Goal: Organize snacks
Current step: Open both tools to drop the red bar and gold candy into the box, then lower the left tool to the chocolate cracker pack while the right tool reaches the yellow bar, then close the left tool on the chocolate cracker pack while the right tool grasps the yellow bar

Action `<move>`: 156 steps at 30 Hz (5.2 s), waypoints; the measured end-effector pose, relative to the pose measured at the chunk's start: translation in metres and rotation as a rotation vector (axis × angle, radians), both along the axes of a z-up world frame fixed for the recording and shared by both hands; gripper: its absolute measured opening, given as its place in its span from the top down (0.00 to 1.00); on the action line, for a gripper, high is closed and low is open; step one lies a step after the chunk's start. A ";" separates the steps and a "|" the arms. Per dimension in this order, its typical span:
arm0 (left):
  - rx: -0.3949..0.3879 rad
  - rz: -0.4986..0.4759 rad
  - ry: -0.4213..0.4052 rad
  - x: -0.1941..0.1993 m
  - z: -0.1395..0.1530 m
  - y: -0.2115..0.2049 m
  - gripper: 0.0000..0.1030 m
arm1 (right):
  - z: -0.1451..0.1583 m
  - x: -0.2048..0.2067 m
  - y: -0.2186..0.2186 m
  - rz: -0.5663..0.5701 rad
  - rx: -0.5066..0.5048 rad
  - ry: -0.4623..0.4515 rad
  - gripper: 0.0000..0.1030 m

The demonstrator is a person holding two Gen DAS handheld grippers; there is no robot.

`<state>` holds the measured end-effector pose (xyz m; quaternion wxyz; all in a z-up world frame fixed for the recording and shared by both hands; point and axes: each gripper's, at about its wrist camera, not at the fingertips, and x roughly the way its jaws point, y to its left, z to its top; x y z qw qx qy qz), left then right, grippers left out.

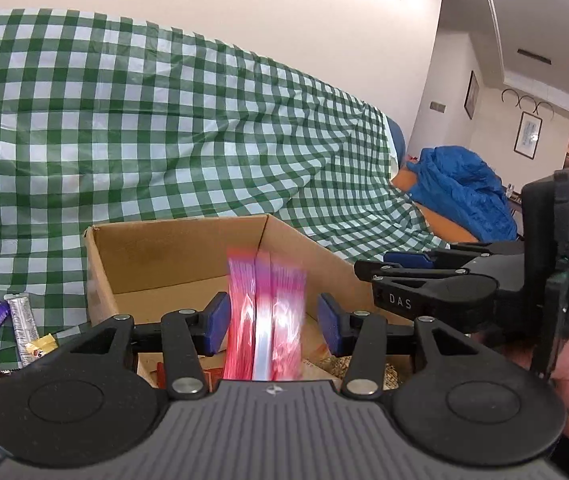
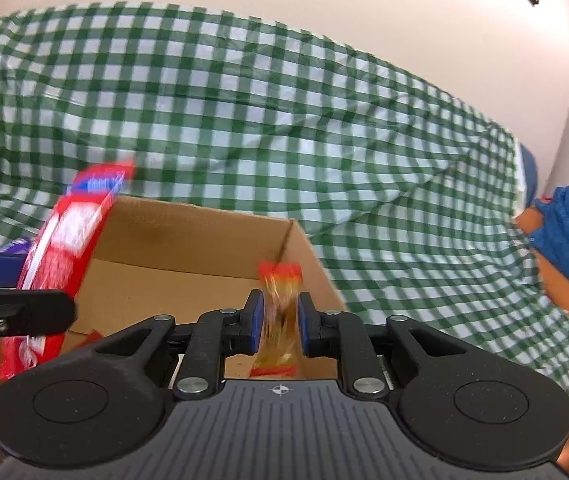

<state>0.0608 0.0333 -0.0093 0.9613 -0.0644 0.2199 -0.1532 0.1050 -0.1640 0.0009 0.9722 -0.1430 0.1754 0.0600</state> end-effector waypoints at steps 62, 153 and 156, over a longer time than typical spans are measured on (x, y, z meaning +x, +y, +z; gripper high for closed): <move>-0.164 0.751 0.765 0.008 -0.077 0.250 0.61 | -0.048 -0.077 0.232 0.347 -0.261 -0.062 0.69; -0.019 0.400 0.841 -0.014 -0.079 0.193 0.48 | -0.111 -0.065 0.209 0.330 -0.077 0.641 0.84; -0.011 0.396 0.840 -0.014 -0.080 0.192 0.48 | -0.109 -0.065 0.208 0.325 -0.060 0.639 0.84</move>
